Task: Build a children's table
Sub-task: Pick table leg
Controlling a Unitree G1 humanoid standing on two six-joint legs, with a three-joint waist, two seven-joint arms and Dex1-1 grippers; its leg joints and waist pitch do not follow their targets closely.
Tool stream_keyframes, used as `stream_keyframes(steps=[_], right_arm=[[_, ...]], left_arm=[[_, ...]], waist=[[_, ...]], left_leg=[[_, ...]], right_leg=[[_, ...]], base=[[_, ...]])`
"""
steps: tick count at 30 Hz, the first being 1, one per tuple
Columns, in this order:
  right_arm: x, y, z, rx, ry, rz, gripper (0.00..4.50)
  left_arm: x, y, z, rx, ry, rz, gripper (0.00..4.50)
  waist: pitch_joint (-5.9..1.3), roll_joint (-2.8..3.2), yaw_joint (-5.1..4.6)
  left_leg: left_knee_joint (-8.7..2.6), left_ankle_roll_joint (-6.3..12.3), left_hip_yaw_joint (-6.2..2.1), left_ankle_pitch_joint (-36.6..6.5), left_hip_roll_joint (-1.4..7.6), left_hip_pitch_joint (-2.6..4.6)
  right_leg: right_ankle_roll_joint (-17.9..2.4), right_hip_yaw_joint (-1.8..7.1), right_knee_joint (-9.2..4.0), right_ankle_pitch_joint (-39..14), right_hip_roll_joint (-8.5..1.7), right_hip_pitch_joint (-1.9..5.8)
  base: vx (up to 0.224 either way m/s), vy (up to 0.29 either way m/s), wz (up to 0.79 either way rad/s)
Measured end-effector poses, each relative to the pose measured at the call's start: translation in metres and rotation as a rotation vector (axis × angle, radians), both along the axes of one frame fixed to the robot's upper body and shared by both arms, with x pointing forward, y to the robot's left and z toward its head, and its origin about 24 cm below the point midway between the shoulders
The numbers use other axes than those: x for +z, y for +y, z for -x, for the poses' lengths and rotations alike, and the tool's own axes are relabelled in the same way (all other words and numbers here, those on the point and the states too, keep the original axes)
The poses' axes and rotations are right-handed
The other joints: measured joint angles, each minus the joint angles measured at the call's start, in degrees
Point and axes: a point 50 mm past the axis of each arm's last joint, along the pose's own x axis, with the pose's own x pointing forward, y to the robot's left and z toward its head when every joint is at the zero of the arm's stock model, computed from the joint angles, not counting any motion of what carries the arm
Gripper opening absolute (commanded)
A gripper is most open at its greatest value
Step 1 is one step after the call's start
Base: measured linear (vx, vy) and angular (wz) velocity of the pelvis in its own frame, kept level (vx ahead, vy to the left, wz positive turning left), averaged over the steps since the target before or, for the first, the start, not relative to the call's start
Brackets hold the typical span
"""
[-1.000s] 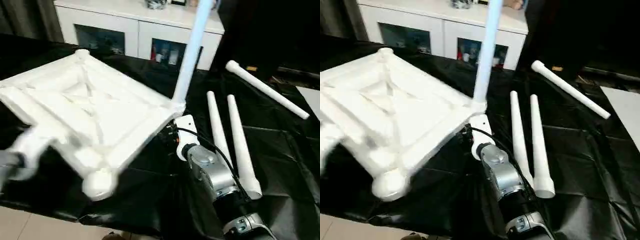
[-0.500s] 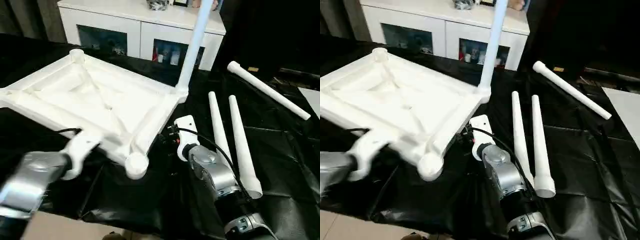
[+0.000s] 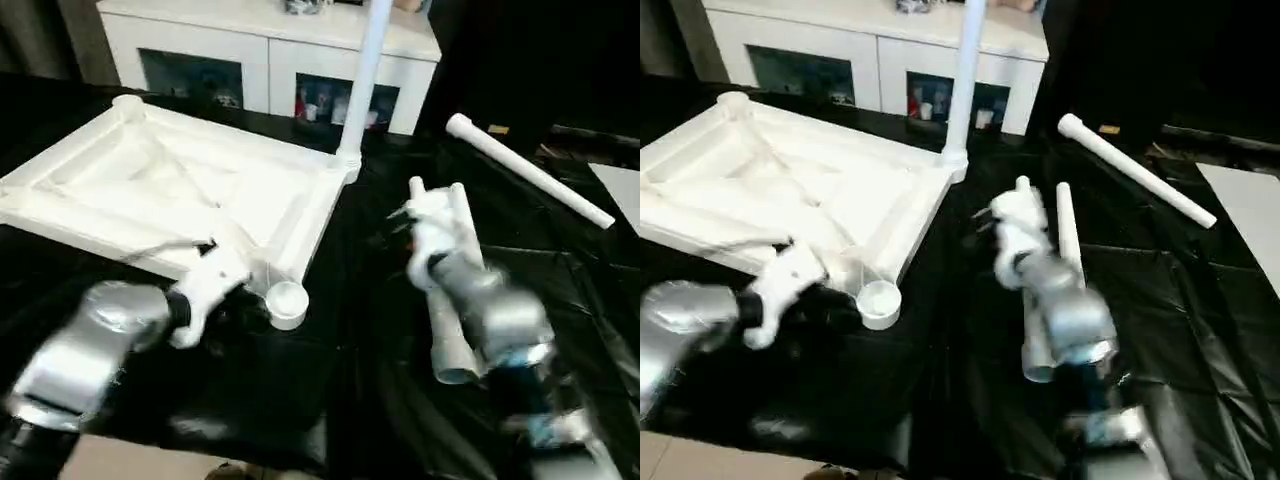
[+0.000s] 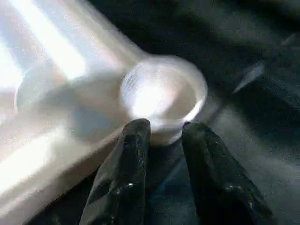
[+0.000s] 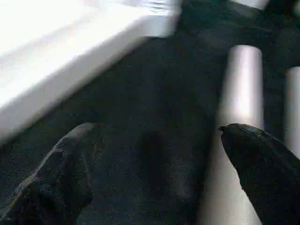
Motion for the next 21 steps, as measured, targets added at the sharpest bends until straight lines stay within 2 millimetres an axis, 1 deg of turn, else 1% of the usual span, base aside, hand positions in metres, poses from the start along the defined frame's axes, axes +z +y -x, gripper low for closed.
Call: stream_keyframes(steps=[2, 3, 5, 8, 9, 13, 15, 20, 21], right_arm=[[0.006, -0.012, -0.006, -0.050, 0.033, 0.028, 4.50], [0.008, -0.015, -0.006, -0.061, 0.056, 0.038, 4.50], [0.004, -0.016, -0.005, -0.066, 0.106, 0.039, 4.50], [-0.008, -0.023, 0.002, -0.089, 0.241, 0.045, 4.50], [-0.011, -0.024, 0.005, -0.094, 0.286, 0.040, 4.50], [-0.023, -0.021, 0.012, -0.087, 0.412, -0.033, 4.50], [-0.026, -0.015, 0.014, -0.074, 0.445, -0.086, 4.50], [-0.031, -0.012, 0.018, -0.069, 0.494, -0.114, 4.50], [-0.032, -0.012, 0.018, -0.071, 0.500, -0.115, 4.31]], left_arm=[[0.017, -0.009, -0.008, -0.002, -0.038, 0.126, 1.77], [0.026, -0.016, -0.012, -0.018, -0.063, 0.185, 1.89], [0.033, -0.020, -0.012, -0.042, -0.076, 0.220, 2.14], [0.032, -0.025, -0.011, -0.064, -0.062, 0.238, 2.33], [0.031, -0.027, -0.011, -0.073, -0.056, 0.234, 2.58], [0.029, -0.036, -0.006, -0.127, -0.041, 0.218, 2.70], [0.029, -0.039, -0.005, -0.141, -0.041, 0.215, 3.06], [0.028, -0.044, -0.005, -0.154, -0.041, 0.215, 3.07], [0.028, -0.045, -0.004, -0.157, -0.041, 0.215, 3.07]], waist=[[0.07, 0.11, 0.25], [0.05, 0.09, 0.20], [0.02, 0.14, -0.05], [0.05, 0.18, -0.28], [0.05, 0.18, -0.20], [0.06, 0.20, 0.01], [0.06, 0.20, 0.01], [0.06, 0.20, 0.04], [0.06, 0.20, 0.07]], left_leg=[[0.02, -0.01, 0.00, 0.0, 0.00, -0.03], [0.02, -0.02, 0.00, 0.0, 0.03, 0.04], [0.01, -0.09, -0.02, 0.1, 0.08, 0.06], [0.01, -0.22, -0.02, 0.1, 0.15, 0.02], [0.00, -0.24, -0.02, 0.1, 0.19, 0.03], [0.01, -0.25, -0.01, 0.2, 0.23, 0.03], [0.03, -0.26, -0.01, 0.2, 0.23, 0.04], [0.04, -0.30, -0.01, 0.2, 0.23, 0.05], [0.04, -0.31, -0.01, 0.2, 0.24, 0.06]], right_leg=[[0.0, 0.01, 0.04, 0.0, -0.01, 0.00], [0.0, 0.00, 0.05, 0.0, 0.03, 0.03], [0.0, 0.00, 0.05, 0.0, 0.07, 0.07], [-0.1, 0.00, 0.07, 0.1, 0.14, -0.03], [-0.1, -0.02, 0.08, 0.1, 0.17, -0.02], [-0.1, -0.02, 0.07, 0.1, 0.18, -0.02], [-0.2, -0.02, 0.08, 0.1, 0.18, -0.01], [-0.2, -0.03, 0.12, 0.1, 0.18, -0.01], [-0.2, -0.04, 0.13, 0.1, 0.18, -0.01]], base=[[0.000, 0.000, 0.00], [0.000, 0.000, 0.00], [0.000, 0.000, 0.00], [0.000, 0.000, 0.00], [0.000, 0.000, 0.00], [0.000, 0.000, 0.00], [0.000, 0.000, 0.00], [0.000, 0.000, 0.00], [0.000, 0.000, 0.00]])
